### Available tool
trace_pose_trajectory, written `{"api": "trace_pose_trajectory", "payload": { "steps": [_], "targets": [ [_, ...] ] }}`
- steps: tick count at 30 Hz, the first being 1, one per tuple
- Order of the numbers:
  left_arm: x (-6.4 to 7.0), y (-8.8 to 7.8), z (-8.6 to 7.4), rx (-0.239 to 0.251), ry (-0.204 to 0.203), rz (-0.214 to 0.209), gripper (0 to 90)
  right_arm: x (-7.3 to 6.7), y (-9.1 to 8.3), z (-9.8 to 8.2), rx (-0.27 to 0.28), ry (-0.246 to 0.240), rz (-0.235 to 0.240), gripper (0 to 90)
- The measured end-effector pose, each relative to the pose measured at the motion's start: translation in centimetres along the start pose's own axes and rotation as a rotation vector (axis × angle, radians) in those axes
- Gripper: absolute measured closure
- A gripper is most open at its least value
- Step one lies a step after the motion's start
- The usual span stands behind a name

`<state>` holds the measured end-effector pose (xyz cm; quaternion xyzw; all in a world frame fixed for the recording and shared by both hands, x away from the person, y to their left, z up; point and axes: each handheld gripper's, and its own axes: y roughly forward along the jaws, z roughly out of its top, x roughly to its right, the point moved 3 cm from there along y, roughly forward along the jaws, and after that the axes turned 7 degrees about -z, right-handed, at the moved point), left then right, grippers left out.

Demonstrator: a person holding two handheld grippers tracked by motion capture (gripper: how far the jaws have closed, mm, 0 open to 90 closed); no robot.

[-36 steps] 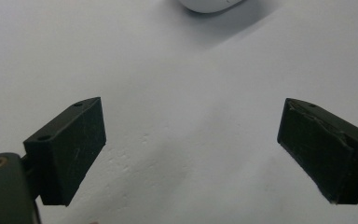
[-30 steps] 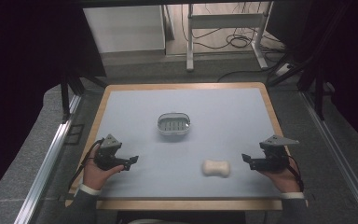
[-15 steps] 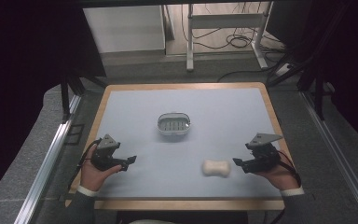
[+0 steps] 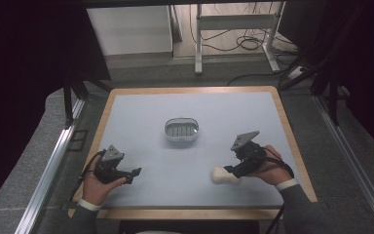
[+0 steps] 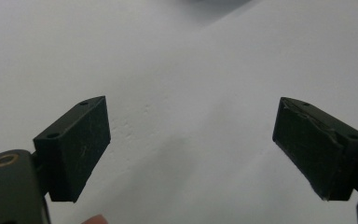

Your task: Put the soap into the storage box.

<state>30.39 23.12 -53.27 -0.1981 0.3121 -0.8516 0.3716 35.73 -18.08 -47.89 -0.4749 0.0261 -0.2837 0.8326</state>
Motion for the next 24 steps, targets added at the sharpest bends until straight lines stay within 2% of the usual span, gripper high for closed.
{"api": "trace_pose_trajectory", "payload": {
  "steps": [2,6,10,18,21,24],
  "targets": [
    [0.0,0.0,-0.1,-0.001,-0.001,-0.003,11.5,-0.3,0.6,0.3,-0.02,-0.018,0.015,26.7],
    [-0.2,0.2,-0.1,-0.002,-0.006,-0.003,11.3,-1.0,2.0,0.6,-0.072,-0.069,0.076,28.4],
    [-0.3,0.3,-0.1,-0.003,-0.005,-0.002,11.2,-1.3,2.6,0.6,-0.107,-0.088,0.098,28.5],
    [-0.3,0.4,0.0,-0.007,-0.001,-0.007,11.0,-1.6,3.1,0.1,-0.141,-0.096,0.098,28.5],
    [-0.2,0.4,0.0,-0.009,-0.002,-0.009,10.9,-1.8,3.3,0.0,-0.155,-0.099,0.112,28.5],
    [-0.2,0.4,0.0,-0.01,-0.001,-0.009,10.9,-2.1,3.6,-0.1,-0.179,-0.122,0.129,28.5]
  ]
}}
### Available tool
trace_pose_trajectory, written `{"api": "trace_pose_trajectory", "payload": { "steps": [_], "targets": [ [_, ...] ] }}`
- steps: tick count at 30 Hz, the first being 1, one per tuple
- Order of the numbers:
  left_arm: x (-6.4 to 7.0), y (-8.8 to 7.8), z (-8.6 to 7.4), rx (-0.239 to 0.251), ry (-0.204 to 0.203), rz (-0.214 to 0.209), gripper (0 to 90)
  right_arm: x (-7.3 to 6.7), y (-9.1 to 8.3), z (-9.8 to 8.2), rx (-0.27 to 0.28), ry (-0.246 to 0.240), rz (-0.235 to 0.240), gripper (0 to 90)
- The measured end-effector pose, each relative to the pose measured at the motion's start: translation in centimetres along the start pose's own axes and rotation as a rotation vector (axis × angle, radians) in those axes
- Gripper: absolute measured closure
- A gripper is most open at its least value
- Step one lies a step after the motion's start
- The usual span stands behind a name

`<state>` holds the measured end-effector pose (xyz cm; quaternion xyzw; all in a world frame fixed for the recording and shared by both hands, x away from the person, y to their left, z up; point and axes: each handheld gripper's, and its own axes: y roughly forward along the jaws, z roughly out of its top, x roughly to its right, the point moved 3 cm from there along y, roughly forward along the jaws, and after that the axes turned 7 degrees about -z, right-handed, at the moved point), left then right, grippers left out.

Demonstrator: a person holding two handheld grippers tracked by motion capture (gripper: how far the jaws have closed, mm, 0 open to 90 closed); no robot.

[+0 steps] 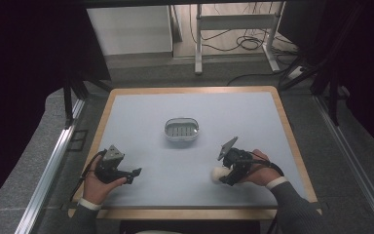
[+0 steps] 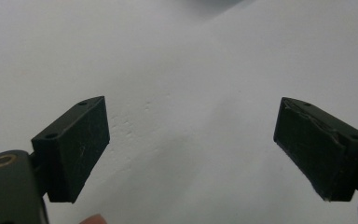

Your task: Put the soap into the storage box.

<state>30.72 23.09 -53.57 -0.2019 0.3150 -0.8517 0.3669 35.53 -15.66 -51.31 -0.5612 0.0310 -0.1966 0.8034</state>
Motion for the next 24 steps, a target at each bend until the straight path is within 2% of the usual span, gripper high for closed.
{"api": "trace_pose_trajectory", "payload": {
  "steps": [4,7,12,18,20,24],
  "targets": [
    [0.0,0.1,0.0,-0.006,0.003,0.0,10.9,-0.3,0.4,0.0,-0.037,-0.016,0.015,28.5],
    [0.0,0.2,-0.1,-0.009,0.004,0.001,10.8,-0.4,1.0,0.1,-0.086,-0.04,0.018,28.9],
    [-0.1,0.2,-0.1,-0.009,0.002,0.0,10.8,-0.5,1.4,0.3,-0.12,-0.062,0.012,36.2],
    [-0.1,0.2,-0.2,-0.011,0.002,0.0,10.8,-0.5,1.4,0.3,-0.13,-0.079,0.014,41.7],
    [-0.1,0.3,-0.2,-0.011,0.003,-0.001,10.8,-0.5,1.4,0.3,-0.128,-0.085,0.02,47.7],
    [-0.1,0.3,-0.2,-0.012,0.004,0.0,10.8,-0.4,1.3,0.3,-0.129,-0.063,0.026,48.9]
  ]
}}
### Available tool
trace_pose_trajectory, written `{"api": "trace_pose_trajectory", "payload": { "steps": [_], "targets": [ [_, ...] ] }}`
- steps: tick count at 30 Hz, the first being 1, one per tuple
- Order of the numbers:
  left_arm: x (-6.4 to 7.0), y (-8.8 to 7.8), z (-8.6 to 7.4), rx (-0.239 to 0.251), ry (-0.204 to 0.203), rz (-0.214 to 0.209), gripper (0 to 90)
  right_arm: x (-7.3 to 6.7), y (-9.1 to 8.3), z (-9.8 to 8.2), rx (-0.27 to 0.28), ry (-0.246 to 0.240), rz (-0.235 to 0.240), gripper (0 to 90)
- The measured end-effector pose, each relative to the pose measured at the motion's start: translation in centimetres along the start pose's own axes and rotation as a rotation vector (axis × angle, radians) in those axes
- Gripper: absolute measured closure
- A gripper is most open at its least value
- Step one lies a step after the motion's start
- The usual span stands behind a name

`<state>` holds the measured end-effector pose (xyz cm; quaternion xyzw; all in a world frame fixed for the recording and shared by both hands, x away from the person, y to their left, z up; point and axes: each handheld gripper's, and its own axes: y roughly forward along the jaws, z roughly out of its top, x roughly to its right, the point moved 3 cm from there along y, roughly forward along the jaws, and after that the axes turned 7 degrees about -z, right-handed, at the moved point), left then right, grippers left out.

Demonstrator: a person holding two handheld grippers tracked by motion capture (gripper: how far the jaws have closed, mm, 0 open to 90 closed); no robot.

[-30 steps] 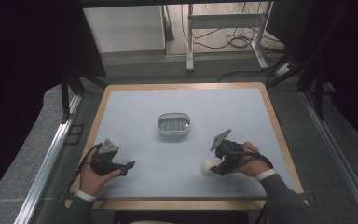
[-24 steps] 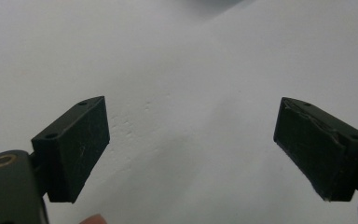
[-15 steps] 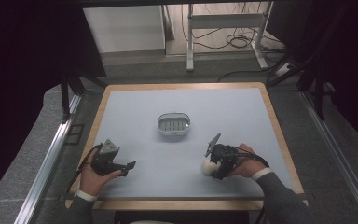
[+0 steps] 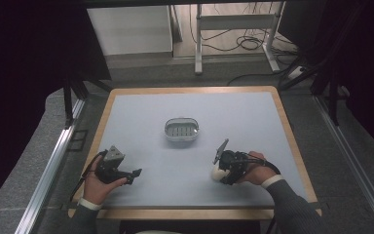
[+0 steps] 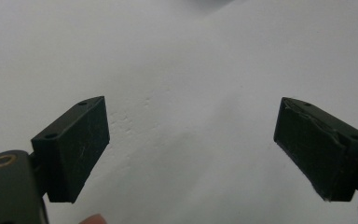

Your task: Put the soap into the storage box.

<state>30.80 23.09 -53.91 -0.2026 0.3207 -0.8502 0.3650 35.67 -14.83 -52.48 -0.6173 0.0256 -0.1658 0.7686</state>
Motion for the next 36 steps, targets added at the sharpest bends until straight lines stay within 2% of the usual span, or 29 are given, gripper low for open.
{"api": "trace_pose_trajectory", "payload": {
  "steps": [5,10,13,21,24,26,36],
  "targets": [
    [-0.1,0.1,0.0,-0.004,0.0,0.0,10.8,0.3,-0.1,-0.1,0.008,0.014,-0.001,49.2],
    [0.0,0.1,0.0,-0.005,0.001,-0.001,10.8,0.8,-0.7,-0.2,0.038,0.039,0.004,49.2],
    [0.0,0.1,0.0,-0.003,-0.001,0.001,10.8,0.9,-1.0,-0.2,0.043,0.041,-0.008,49.2],
    [0.0,0.3,-0.1,-0.007,-0.006,0.0,10.8,1.6,-1.8,-0.1,0.071,0.084,-0.017,49.2],
    [0.0,0.3,0.0,0.004,-0.013,-0.022,10.9,2.0,-2.0,-0.1,0.091,0.091,-0.017,49.2],
    [0.0,0.4,0.0,-0.002,-0.009,-0.012,10.9,2.1,-2.2,0.0,0.095,0.102,-0.024,49.2],
    [-0.2,0.8,-0.2,-0.017,-0.013,-0.012,10.9,3.2,-3.7,1.0,0.136,0.106,-0.047,49.3]
  ]
}}
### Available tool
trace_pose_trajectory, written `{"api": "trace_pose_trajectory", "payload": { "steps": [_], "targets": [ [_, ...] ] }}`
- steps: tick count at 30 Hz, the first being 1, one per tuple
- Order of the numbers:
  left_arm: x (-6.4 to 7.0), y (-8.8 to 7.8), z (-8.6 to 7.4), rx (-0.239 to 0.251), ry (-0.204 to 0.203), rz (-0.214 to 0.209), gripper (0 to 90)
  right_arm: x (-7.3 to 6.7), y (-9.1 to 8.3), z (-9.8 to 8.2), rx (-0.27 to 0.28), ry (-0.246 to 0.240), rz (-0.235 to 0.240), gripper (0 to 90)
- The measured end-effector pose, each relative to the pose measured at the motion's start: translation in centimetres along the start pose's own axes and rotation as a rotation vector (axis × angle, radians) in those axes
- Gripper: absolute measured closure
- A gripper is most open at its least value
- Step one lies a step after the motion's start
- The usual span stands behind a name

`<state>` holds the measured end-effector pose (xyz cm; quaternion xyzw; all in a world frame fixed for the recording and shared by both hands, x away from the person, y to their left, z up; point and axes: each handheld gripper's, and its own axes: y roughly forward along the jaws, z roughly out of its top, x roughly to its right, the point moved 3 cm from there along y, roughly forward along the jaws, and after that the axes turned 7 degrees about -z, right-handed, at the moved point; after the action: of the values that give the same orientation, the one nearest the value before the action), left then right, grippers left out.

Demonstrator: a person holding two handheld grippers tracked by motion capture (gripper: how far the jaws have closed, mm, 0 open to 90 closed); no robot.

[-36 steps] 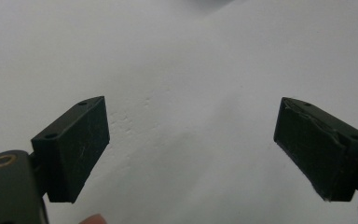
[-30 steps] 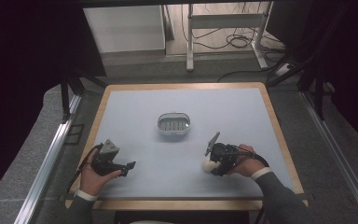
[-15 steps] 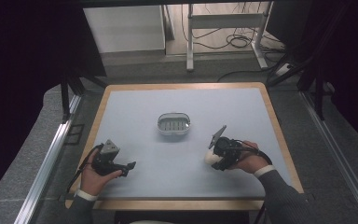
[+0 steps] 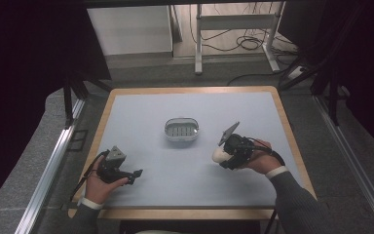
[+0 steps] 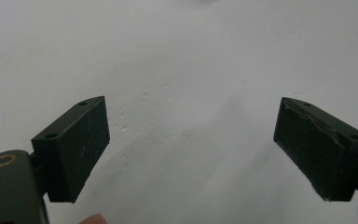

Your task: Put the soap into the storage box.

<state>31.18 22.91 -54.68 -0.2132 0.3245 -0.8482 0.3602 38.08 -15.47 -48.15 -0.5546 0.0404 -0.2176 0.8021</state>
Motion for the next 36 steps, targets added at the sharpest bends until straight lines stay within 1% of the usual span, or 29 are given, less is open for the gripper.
{"api": "trace_pose_trajectory", "payload": {
  "steps": [5,6,7,11,14,18,19,20,23,24,27,29,33,36],
  "targets": [
    [-0.1,0.0,-0.1,-0.002,-0.006,0.001,10.9,0.4,-0.1,0.5,0.006,0.002,0.003,49.3],
    [-0.1,0.0,-0.1,-0.002,-0.006,0.001,10.9,0.5,0.0,0.6,0.008,-0.006,0.001,49.3],
    [-0.1,-0.1,-0.1,-0.002,0.0,0.001,10.9,0.6,0.0,0.9,0.016,-0.007,0.002,49.3],
    [-0.2,-0.1,-0.1,0.0,-0.001,0.001,10.9,1.0,0.0,1.3,0.029,-0.007,0.001,49.3],
    [-0.1,0.0,-0.1,-0.004,-0.004,0.002,10.9,1.3,0.0,1.7,0.026,-0.017,-0.002,49.3],
    [-0.1,0.0,-0.2,-0.008,-0.002,0.003,10.9,2.3,-0.1,2.4,0.037,-0.007,0.0,49.3],
    [-0.1,0.0,-0.2,-0.008,-0.002,0.003,10.9,2.3,-0.1,2.4,0.037,-0.007,0.0,49.3],
    [-0.1,0.0,-0.2,-0.006,-0.003,0.002,10.9,2.6,-0.2,2.7,0.035,-0.008,-0.004,49.3],
    [-0.1,0.0,-0.2,-0.008,-0.001,0.001,10.9,3.0,-0.2,3.1,0.038,-0.009,-0.008,49.3],
    [-0.1,0.1,-0.2,-0.008,-0.001,0.001,10.9,3.4,-0.1,3.4,0.043,0.0,-0.006,49.3],
    [-0.1,0.1,-0.2,-0.008,0.0,0.0,10.9,3.8,0.0,3.7,0.042,-0.002,-0.004,49.3],
    [-0.1,0.1,-0.2,-0.009,0.0,0.0,10.9,4.0,0.0,3.9,0.044,-0.006,-0.013,49.3],
    [-0.1,0.1,-0.2,-0.009,0.001,0.0,10.9,4.6,0.3,4.8,0.054,-0.007,-0.012,49.3],
    [-0.1,0.2,-0.2,-0.013,0.007,0.001,10.9,4.8,0.4,5.2,0.053,-0.014,-0.012,49.3]
  ]
}}
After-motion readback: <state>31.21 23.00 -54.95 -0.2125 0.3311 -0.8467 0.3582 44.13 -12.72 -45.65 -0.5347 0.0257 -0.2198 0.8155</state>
